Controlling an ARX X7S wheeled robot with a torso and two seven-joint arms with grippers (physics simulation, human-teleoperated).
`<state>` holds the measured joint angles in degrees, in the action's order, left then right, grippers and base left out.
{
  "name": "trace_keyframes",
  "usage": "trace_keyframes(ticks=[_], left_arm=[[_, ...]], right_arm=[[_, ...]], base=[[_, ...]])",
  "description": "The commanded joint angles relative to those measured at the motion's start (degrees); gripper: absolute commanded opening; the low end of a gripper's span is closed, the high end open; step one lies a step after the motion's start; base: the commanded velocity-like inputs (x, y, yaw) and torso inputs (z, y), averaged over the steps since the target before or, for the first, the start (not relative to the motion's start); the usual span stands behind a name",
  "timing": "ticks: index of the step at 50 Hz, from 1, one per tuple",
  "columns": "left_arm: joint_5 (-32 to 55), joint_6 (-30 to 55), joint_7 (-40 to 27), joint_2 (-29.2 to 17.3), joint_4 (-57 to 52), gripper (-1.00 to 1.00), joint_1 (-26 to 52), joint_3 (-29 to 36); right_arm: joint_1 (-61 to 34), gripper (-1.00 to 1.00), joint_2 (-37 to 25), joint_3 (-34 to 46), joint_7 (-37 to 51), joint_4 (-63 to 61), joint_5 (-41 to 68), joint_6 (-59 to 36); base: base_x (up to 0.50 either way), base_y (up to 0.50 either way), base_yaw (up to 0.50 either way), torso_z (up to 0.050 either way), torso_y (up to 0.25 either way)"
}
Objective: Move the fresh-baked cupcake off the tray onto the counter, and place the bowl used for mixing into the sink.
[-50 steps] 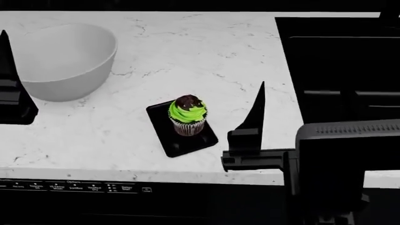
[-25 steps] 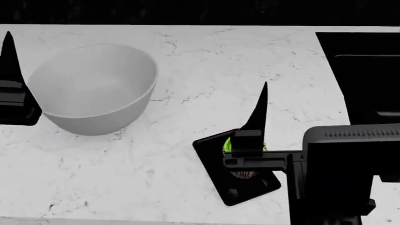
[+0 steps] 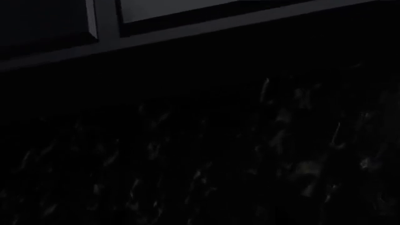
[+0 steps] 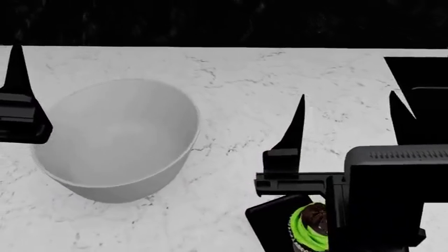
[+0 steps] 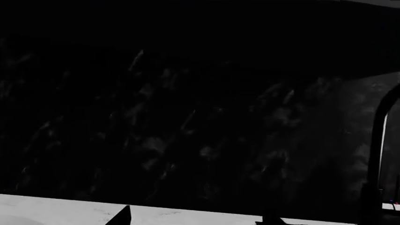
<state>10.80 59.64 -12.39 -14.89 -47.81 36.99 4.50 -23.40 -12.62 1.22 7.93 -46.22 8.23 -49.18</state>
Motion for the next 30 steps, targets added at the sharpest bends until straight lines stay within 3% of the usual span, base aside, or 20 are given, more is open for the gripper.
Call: trace_keyframes(ticks=[1,10,18,20,26,27,28,30], left_arm=[[0.34,0.66,-0.28,-0.18,-0.48,1.0,0.07,0.42],[0.62,0.57,-0.45,-0.12,-0.41,1.0,-0.05,0.7],[1.72,2.03,-0.17,-0.05,-0.93,1.0,-0.23,-0.43],[2.66,5.23,0.02,0.18,-0.93,1.0,0.59,-1.05],[10.7,29.11,3.97,5.31,-1.44,1.0,10.35,-11.01],[9.82,28.62,2.61,4.48,-1.77,1.0,11.25,-10.18],[15.93,30.33,0.59,4.07,-0.04,1.0,12.5,-12.84],[33.12,30.32,-15.55,-0.12,5.53,1.0,14.66,-16.82]], right_arm=[[0.42,1.0,0.05,-0.88,0.1,-0.42,1.04,0.06],[0.74,1.0,-0.12,-1.31,0.62,-0.98,1.28,-0.28],[1.05,1.0,-0.04,-1.39,0.75,-0.72,1.68,0.36],[1.13,1.0,-0.11,-1.37,0.7,-0.73,1.81,0.44],[1.31,1.0,-0.12,-1.25,0.82,0.04,1.9,1.2],[1.26,1.0,-0.18,-1.19,0.81,0.06,1.93,1.16],[1.22,1.0,-0.2,-1.25,0.77,0.03,2.05,1.13],[1.42,1.0,-0.24,-1.24,0.76,0.39,2.05,1.64]], base=[[0.31,0.09,0.0,0.0,0.0],[0.3,0.07,0.0,0.0,0.001],[0.01,0.0,0.0,0.0,0.0],[0.0,0.0,0.0,0.0,0.0],[0.0,0.0,0.0,0.0,0.0],[0.0,0.0,0.0,0.0,0.0],[0.0,0.0,0.0,0.0,0.0],[0.0,0.0,0.0,0.0,0.0]])
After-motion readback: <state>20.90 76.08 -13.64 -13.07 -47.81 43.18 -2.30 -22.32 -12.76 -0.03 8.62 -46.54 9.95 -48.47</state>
